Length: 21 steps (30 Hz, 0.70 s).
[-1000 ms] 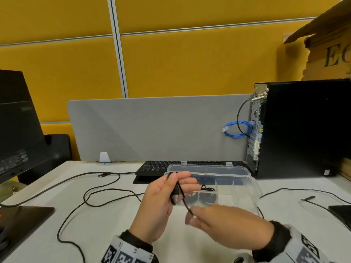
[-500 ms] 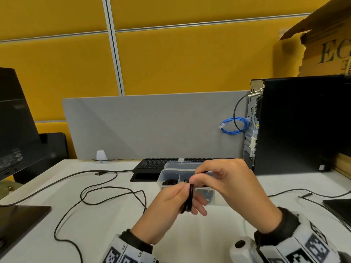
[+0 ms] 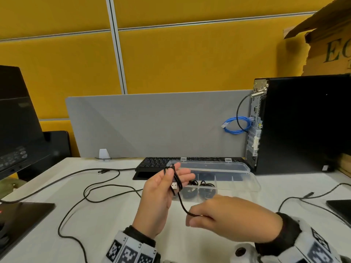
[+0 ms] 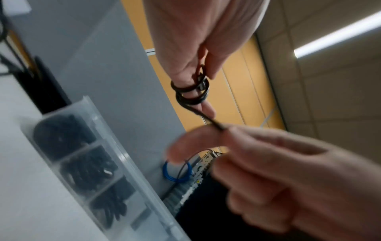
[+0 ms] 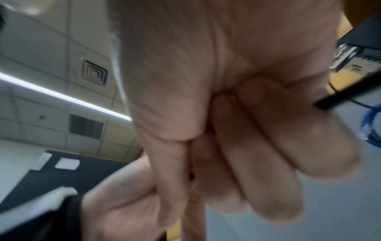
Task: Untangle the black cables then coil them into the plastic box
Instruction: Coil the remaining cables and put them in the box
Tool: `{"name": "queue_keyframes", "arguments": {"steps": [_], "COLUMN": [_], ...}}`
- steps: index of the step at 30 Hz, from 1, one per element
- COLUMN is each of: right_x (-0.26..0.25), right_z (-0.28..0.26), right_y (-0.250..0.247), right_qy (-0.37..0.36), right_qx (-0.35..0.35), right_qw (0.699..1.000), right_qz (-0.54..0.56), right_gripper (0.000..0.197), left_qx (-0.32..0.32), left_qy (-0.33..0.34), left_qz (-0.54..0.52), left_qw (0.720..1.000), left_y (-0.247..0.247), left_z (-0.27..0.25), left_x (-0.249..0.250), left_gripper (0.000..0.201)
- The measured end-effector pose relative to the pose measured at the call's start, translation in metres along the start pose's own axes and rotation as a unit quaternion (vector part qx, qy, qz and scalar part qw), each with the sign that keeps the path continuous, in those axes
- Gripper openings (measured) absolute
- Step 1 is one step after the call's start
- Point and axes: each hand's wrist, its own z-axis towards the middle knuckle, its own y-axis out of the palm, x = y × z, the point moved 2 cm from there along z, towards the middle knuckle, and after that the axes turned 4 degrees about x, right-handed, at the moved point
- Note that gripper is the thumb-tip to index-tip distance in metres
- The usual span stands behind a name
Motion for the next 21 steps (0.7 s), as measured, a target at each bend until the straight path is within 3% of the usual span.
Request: {"name": "queue_keyframes", "arguments": {"steps": [2,5,8,10,13,15,18,21], "right_x": [-0.009,-0.009,0.001,0.015,0.030,0.038,0.038,0.020], "right_z": [-0.005,-0.011,-0.009,-0.005,0.005,0.008,0.010,0.009], "right_y": [-0.011,-0.028,-0.035,-0.032,-0.023,-0.016,-0.002,0.006], "right_qy": [0.000,0.012,0.018,0.030,0.031,0.050,0.070,0.048], "right_qx": [0.062,0.233,0.354,0.376,0.325,0.263,0.115,-0.024], "right_qw": [0.998,0.971,0.935,0.922,0.937,0.957,0.989,0.998], "right_qz": [-0.029,-0.055,0.001,0.085,0.125,0.110,0.068,0.028], "right_gripper": [0.029,0.030,0.038,0.027,0.022,0.023,0.024,0.031], "left_qx": [-0.006,-0.072,-0.155,-0.199,-0.229,-0.217,-0.158,-0.071], "left_qy": [-0.029,-0.096,-0.110,-0.127,-0.130,-0.106,-0.066,-0.033], "left_qz": [0.008,0.041,0.080,0.065,0.009,-0.017,-0.028,-0.039], "left_qw": [1.000,0.992,0.979,0.970,0.965,0.970,0.985,0.996], "left_y": [-0.002,0.004,0.010,0.012,0.012,0.010,0.010,0.007], "left_z": [0.001,-0.003,-0.010,-0.015,-0.018,-0.017,-0.011,-0.005], "left_x": [-0.001,-0.003,-0.005,-0.003,0.002,0.006,0.005,-0.001], "left_gripper": [0.045,0.057,0.055,0.049,0.036,0.033,0.030,0.019]}}
